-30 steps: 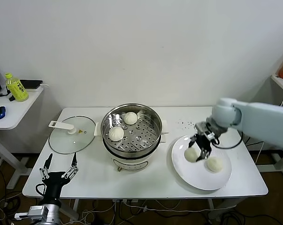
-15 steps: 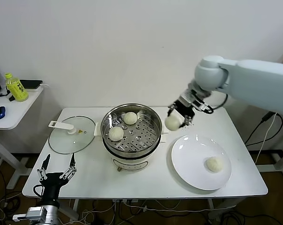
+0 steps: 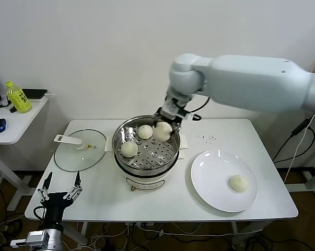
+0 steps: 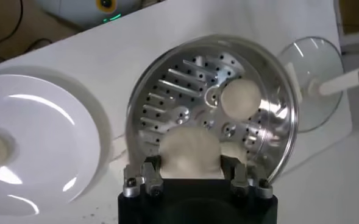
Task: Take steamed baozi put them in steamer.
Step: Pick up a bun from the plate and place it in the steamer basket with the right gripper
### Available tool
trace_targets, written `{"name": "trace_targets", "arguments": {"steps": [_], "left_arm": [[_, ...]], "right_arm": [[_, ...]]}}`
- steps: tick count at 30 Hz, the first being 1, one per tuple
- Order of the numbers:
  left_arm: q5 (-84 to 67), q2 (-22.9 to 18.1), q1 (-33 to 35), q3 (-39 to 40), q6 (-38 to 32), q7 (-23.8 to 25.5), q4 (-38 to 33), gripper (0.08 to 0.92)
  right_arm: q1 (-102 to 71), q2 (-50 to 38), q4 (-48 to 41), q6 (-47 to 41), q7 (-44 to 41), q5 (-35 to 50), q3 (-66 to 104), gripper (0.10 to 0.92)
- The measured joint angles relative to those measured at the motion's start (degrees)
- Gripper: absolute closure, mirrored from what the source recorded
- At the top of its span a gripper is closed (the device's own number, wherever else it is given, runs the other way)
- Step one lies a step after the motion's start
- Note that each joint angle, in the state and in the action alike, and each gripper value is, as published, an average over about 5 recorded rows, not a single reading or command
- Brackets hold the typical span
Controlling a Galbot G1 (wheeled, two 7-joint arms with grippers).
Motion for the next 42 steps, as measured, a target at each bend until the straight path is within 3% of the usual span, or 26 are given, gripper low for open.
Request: {"name": "trace_targets", "arguments": {"steps": [16, 42], "left_arm": [[0.0, -0.2, 0.0, 0.3, 0.0, -0.2, 0.1, 0.177], [-0.2, -0.4, 0.1, 0.7, -0.3, -0.3, 0.6, 0.177]], "right_arm": [[-6.8, 8.9, -5.9, 0.9, -0.7, -1.6, -0.4, 0.378], [-10.4, 9.3, -5.9, 0.8, -1.0, -2.4, -2.0, 0.38]]}}
